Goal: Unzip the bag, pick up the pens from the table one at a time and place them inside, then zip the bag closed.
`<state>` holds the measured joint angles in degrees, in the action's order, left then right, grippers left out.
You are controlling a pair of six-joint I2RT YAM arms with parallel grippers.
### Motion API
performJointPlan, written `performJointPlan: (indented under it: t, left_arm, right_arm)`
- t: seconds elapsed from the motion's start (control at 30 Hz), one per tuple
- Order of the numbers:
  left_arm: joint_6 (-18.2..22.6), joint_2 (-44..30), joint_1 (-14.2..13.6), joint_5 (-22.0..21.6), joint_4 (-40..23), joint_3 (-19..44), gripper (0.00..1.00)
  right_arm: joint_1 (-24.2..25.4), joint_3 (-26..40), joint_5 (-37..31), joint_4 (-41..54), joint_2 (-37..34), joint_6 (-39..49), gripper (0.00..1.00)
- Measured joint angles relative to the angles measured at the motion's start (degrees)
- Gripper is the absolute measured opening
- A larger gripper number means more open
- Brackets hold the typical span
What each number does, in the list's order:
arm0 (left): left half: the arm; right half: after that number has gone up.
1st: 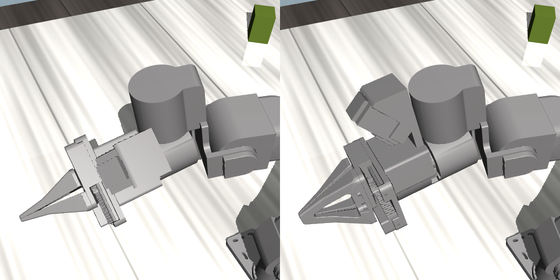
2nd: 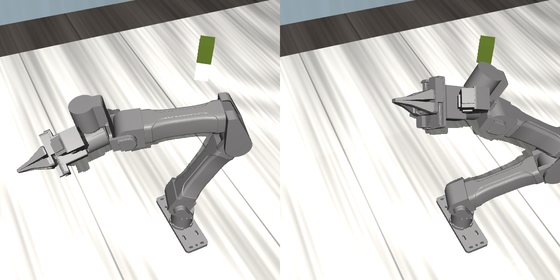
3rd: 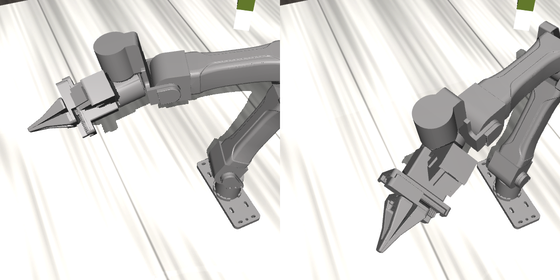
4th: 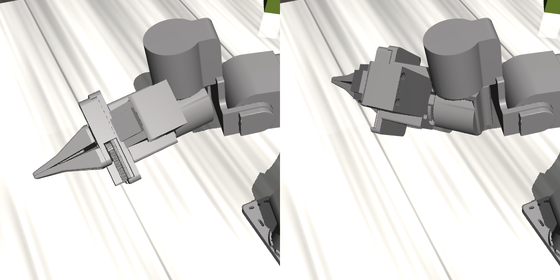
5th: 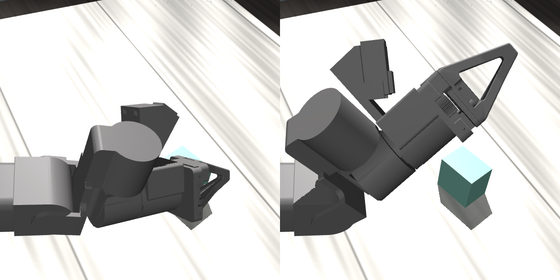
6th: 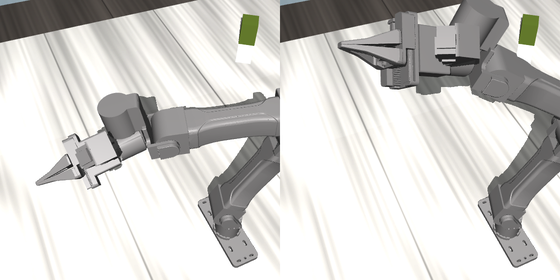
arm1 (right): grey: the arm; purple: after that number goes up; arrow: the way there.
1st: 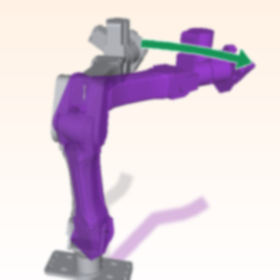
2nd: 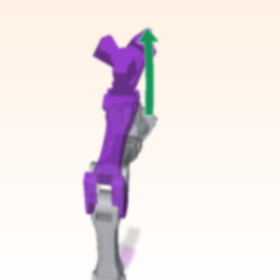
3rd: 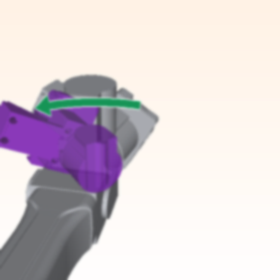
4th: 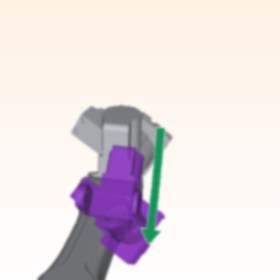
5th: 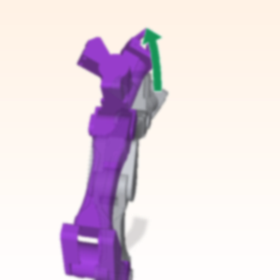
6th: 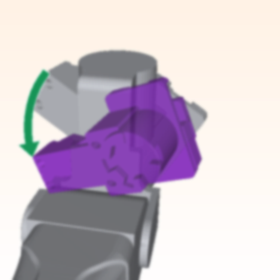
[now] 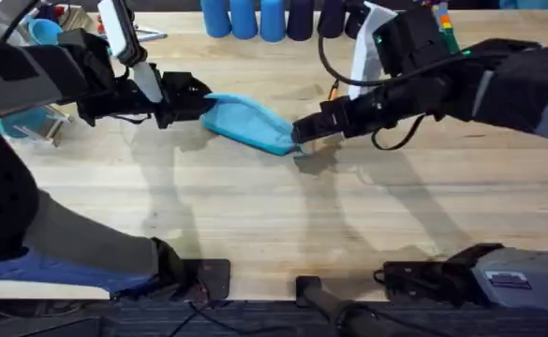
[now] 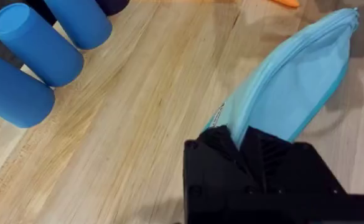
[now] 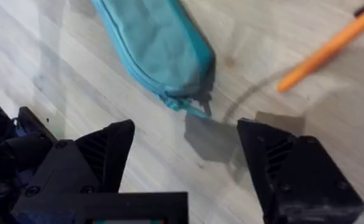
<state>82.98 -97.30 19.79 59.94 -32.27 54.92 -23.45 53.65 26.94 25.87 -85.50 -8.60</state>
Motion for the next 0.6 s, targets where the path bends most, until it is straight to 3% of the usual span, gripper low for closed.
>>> performJointPlan:
  t: [0.33, 0.6]
  left_arm:
    - [0.00, 0.00, 0.00, 0.00, 0.00, 0.00, 0.042]
    - [-0.01, 0.00, 0.00, 0.00, 0.00, 0.00, 0.042]
  right_arm:
    - [-4.26, 0.28, 0.00, -5.74, -3.37, -0.20, 0.996]
    - [-4.52, 0.28, -0.02, -6.45, -7.05, -0.33, 0.996]
